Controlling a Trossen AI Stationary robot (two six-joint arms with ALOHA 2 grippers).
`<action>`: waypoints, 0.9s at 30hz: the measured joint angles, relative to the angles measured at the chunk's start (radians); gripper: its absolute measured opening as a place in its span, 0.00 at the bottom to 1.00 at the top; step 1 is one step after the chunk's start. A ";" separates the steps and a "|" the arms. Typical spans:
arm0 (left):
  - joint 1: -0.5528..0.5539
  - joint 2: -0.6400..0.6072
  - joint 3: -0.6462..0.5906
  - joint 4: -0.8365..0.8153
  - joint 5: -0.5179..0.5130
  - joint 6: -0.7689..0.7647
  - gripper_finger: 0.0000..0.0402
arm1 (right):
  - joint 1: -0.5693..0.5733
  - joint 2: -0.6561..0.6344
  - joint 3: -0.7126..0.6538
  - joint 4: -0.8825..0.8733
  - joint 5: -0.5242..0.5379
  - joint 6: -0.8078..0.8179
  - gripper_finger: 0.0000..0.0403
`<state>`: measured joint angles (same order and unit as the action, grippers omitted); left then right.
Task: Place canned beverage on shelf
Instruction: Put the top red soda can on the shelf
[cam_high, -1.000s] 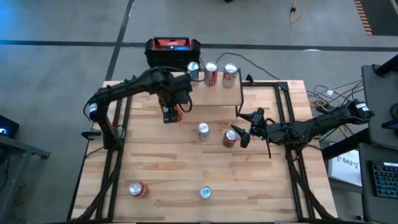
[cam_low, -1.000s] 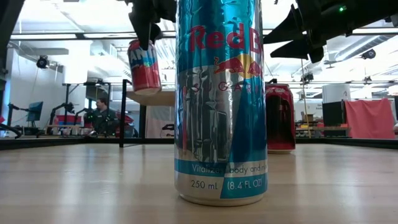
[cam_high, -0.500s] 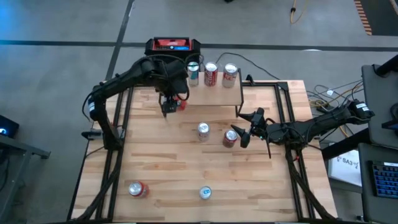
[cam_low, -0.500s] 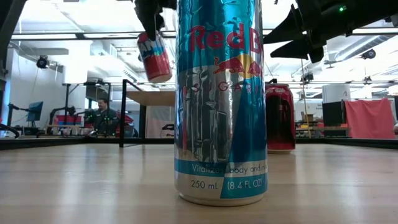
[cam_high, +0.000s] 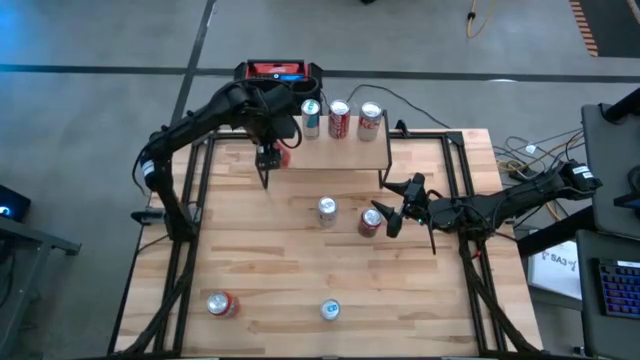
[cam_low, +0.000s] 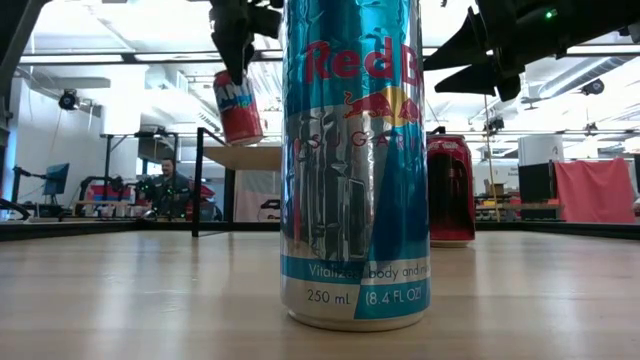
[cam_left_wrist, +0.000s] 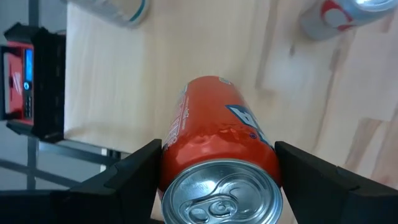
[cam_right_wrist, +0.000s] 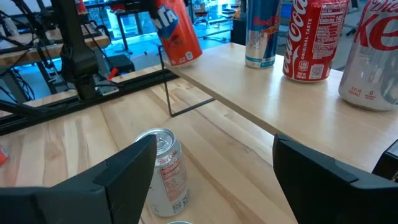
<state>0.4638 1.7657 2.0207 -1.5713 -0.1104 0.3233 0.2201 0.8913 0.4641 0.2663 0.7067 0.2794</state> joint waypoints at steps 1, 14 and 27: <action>0.007 0.000 -0.002 -0.001 0.000 0.000 0.68 | 0.000 0.000 0.000 0.000 0.000 0.000 0.74; 0.056 0.049 0.050 0.000 -0.005 0.006 0.68 | 0.000 0.000 0.000 0.000 0.000 0.000 0.74; 0.063 0.169 0.213 0.002 -0.011 -0.061 0.68 | 0.000 0.000 0.000 0.000 0.000 0.000 0.74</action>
<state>0.5263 1.9347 2.2338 -1.5692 -0.1219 0.2624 0.2203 0.8917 0.4641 0.2662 0.7067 0.2794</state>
